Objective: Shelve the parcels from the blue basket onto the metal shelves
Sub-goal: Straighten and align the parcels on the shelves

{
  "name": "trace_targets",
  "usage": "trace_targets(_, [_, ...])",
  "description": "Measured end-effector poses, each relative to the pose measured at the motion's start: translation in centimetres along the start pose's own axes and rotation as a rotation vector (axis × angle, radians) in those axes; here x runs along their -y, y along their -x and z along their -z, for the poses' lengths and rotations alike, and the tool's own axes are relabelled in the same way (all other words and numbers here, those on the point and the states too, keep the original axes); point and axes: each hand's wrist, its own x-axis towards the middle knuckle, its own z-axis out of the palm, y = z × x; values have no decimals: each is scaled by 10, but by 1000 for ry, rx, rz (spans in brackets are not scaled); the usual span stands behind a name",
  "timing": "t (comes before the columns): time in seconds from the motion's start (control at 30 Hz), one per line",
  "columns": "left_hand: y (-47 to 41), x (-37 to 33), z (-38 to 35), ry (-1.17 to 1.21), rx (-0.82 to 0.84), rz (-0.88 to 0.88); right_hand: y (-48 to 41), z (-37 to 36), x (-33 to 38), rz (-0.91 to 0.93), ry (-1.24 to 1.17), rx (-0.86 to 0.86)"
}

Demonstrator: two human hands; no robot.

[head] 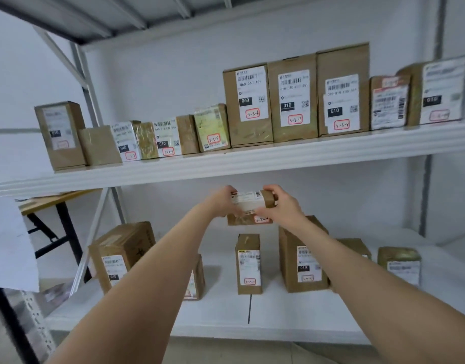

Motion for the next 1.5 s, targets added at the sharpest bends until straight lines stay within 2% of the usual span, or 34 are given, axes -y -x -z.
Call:
trace_targets(0.13, [-4, 2, -3, 131, -10, 39, -4, 4, 2, -46, -33, 11])
trace_targets(0.33, [-37, 37, -43, 245, 16, 101, -22, -26, -36, -166, 3, 30])
trace_targets(0.6, [-52, 42, -37, 336, 267, 208, -30, -22, -33, -423, 41, 109])
trace_targets(0.9, [-3, -6, 36, 336, 479, 344, -2, 19, 50, -654, -13, 203])
trace_targets(1.1, [35, -46, 121, 315, 588, 379, 20, 59, 138, -766, -70, 293])
trace_targets(1.17, [42, -60, 155, 348, 556, 379, 13, 77, 172, -734, -37, 301])
trace_targets(1.4, [55, -97, 255, 412, 277, 351, -30, 107, 282, -572, 116, 230])
trace_targets(1.5, [53, -97, 280, 420, 234, 340, -42, 104, 310, -549, 139, 215])
